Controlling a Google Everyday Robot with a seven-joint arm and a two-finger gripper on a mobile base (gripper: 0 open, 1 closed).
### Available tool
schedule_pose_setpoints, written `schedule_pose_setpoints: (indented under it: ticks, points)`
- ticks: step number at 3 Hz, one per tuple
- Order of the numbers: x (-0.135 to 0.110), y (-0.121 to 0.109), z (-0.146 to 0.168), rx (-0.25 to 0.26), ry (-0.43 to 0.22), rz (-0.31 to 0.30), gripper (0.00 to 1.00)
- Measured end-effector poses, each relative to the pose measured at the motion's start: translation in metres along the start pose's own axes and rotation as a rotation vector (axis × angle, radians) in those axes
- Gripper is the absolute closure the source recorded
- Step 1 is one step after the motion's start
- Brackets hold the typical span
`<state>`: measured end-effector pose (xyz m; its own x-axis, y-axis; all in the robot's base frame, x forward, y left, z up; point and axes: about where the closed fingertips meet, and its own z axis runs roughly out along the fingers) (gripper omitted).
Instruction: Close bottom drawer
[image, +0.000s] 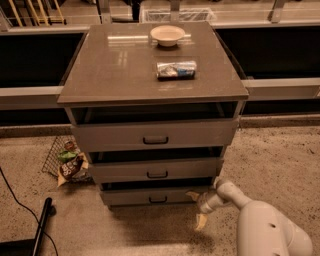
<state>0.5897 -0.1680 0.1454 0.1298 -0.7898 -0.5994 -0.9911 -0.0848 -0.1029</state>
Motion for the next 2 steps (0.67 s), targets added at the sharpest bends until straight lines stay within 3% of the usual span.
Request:
schedule_pose_setpoints:
  ticks: [1,2]
  points:
    - [0.0010,-0.0219,-0.0014,0.009,-0.011,-0.011,0.00]
    - [0.0008,-0.0188,-0.0016,0.009,-0.011,-0.011,0.00]
